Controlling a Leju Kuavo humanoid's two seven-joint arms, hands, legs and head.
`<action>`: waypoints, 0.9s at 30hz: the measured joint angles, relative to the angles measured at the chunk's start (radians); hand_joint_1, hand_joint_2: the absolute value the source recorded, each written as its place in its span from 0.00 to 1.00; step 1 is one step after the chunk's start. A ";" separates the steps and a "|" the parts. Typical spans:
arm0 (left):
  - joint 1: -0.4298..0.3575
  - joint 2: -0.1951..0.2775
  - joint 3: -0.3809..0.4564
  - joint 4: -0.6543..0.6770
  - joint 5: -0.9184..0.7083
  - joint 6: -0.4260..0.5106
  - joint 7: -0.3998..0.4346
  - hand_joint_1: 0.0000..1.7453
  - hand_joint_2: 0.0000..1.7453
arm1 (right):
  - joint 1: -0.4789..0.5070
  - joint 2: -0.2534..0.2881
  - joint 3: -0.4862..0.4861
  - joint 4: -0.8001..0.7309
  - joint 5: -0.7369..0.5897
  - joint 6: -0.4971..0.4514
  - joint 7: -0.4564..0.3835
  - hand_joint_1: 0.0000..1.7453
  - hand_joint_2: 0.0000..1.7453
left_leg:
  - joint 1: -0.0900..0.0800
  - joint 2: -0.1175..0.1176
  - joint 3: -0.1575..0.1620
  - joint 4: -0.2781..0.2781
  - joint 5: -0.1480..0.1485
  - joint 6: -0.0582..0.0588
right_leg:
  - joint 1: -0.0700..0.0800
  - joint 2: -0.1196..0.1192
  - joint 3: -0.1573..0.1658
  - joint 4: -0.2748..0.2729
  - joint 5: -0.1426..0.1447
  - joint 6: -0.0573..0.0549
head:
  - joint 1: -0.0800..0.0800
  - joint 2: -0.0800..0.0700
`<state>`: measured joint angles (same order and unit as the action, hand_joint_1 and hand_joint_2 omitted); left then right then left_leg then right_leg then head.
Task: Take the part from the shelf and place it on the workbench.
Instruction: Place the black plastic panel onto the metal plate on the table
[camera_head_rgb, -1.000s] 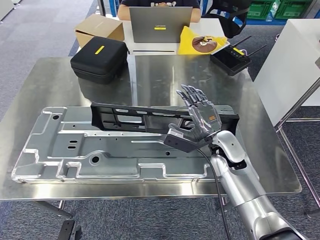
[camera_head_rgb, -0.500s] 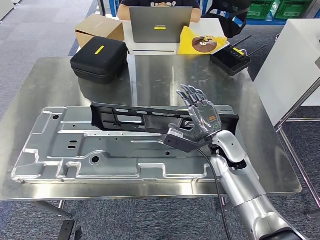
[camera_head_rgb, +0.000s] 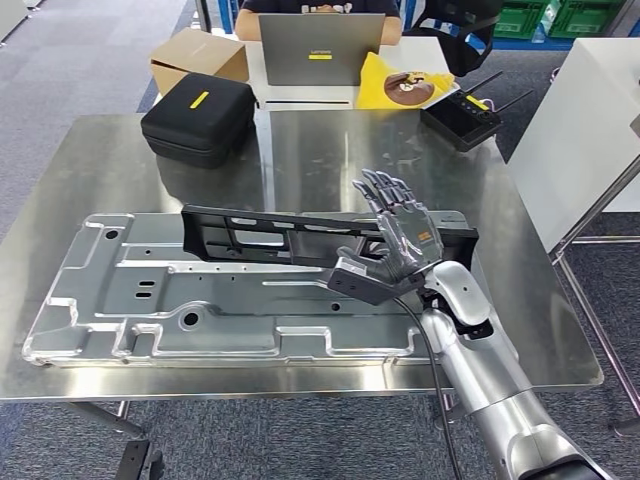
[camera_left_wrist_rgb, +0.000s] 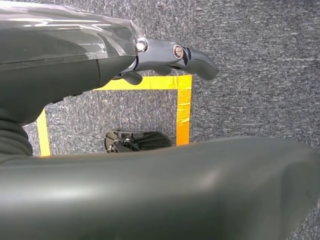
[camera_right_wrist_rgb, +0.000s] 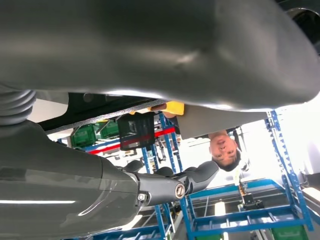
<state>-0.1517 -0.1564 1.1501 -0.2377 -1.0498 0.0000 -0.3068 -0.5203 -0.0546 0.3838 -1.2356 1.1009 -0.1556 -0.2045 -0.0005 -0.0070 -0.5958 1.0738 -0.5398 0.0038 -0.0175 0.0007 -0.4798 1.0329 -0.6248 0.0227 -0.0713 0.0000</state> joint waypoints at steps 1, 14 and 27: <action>0.000 0.000 0.000 0.000 0.000 0.000 0.000 0.00 0.00 | 0.000 0.000 0.000 0.000 0.000 0.000 0.000 0.00 0.00 | 0.000 0.000 0.000 0.000 0.000 0.000 | 0.000 0.000 0.000 0.000 0.000 0.000 | 0.000 0.000; 0.000 0.000 0.000 0.000 0.000 0.000 0.000 0.00 0.00 | 0.000 0.000 0.000 0.000 0.000 0.000 0.000 0.00 0.00 | 0.000 0.000 0.000 0.000 0.000 0.000 | 0.000 0.000 0.000 0.000 0.000 0.000 | 0.000 0.000; 0.000 0.000 0.000 0.000 0.000 0.000 0.000 0.00 0.00 | 0.000 0.000 0.000 0.000 0.000 0.000 0.000 0.00 0.00 | 0.000 0.000 0.000 0.000 0.000 0.000 | 0.000 0.000 0.000 0.000 0.000 0.000 | 0.000 0.000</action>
<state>-0.1517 -0.1564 1.1502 -0.2377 -1.0498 0.0000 -0.3070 -0.5203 -0.0546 0.3838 -1.2356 1.1009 -0.1556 -0.2045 -0.0004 -0.0070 -0.5958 1.0737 -0.5398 0.0038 -0.0175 0.0007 -0.4797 1.0329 -0.6248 0.0227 -0.0713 0.0000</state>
